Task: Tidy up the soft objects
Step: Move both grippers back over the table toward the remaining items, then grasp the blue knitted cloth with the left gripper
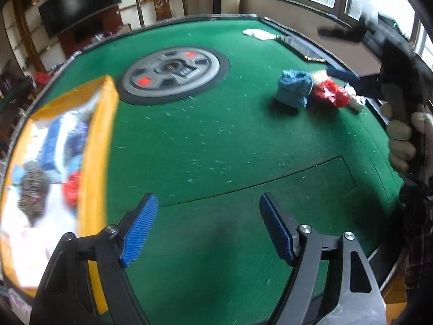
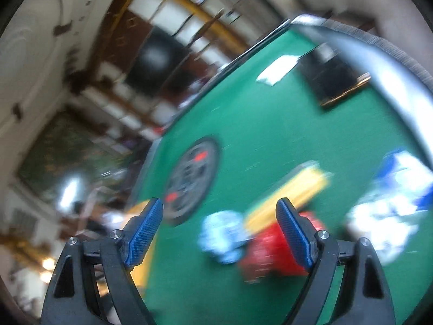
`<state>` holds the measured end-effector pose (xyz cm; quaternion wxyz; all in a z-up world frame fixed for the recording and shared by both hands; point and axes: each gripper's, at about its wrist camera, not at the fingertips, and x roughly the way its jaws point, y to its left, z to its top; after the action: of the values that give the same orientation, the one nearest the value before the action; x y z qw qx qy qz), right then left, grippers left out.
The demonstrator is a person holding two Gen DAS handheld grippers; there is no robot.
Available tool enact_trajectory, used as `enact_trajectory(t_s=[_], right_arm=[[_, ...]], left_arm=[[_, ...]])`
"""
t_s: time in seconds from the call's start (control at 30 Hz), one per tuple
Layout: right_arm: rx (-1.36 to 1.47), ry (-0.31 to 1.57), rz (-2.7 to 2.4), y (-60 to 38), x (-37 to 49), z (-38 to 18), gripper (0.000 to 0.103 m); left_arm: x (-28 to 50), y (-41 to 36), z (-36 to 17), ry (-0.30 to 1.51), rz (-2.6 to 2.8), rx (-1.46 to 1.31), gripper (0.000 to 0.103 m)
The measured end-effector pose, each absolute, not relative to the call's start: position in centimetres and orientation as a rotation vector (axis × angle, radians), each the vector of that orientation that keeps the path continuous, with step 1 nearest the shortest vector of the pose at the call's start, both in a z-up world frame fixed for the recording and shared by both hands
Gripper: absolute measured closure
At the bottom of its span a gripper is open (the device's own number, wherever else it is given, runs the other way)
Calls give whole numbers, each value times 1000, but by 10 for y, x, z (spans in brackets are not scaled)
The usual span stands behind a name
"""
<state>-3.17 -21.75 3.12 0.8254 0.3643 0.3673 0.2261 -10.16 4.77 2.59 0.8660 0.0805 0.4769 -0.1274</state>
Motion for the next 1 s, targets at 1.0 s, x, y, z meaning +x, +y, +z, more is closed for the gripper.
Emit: enact_trajectory(t_s=[1.0], right_arm=[[859,646,588,-230,-43,47,13]], left_arm=[[-50,1,24,981,-363,77,0]])
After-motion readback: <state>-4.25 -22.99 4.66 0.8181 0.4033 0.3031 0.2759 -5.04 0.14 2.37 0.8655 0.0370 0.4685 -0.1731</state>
